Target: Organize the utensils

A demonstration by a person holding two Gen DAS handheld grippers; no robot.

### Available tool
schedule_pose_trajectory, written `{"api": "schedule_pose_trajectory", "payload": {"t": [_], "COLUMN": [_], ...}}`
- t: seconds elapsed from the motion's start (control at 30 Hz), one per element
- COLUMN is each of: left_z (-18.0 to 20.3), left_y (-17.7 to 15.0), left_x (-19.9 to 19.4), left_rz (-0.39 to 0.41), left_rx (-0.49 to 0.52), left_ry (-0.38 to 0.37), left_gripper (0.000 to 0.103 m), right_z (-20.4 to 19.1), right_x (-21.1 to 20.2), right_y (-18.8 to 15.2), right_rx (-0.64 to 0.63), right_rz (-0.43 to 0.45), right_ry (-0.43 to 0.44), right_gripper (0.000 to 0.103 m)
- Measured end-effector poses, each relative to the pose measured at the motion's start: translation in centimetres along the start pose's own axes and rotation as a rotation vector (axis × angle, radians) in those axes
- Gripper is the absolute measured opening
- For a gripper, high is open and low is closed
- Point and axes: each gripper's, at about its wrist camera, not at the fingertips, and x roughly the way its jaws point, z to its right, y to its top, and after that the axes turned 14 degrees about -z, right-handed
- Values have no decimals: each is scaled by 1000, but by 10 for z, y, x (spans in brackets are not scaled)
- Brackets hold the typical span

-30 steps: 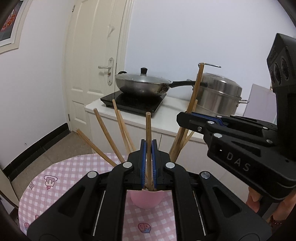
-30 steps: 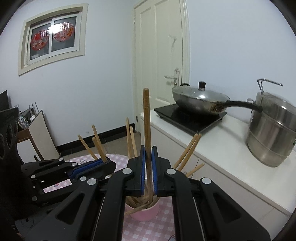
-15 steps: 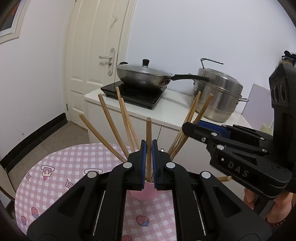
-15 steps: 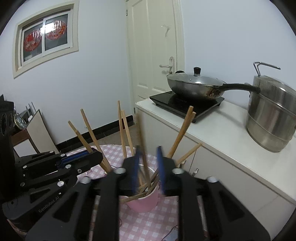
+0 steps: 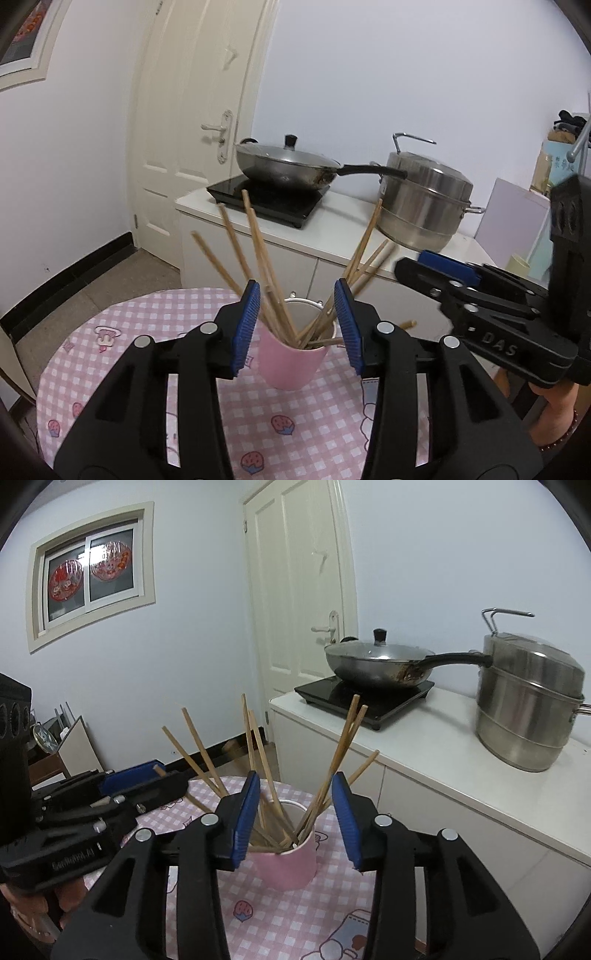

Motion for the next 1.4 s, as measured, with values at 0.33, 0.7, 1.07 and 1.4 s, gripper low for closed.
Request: {"api": "schedule_pose_trajectory", "payload": {"t": [0.33,0.7,1.07,1.4], "left_z": [-5,7,18,17], "left_y": [-34,-82,-120,-142], "left_x": [-41,-98,-132,-155], "left_rz": [72,218,316,345], "left_rx": [-4,48,50,16], "left_ry": [102,220,324,327], "left_gripper": [62,81,91,94], "right_z": [-17,-43,-58,-77], "right_x": [-30,-65,-85,-102], "right_y": [-39,-83,-112,-125], "right_rx": [-9,4,24,-8], "right_rz": [42,121,181,204], "right_ry": [-26,-73,-89,-86], "right_gripper": [51,75,89,94]}}
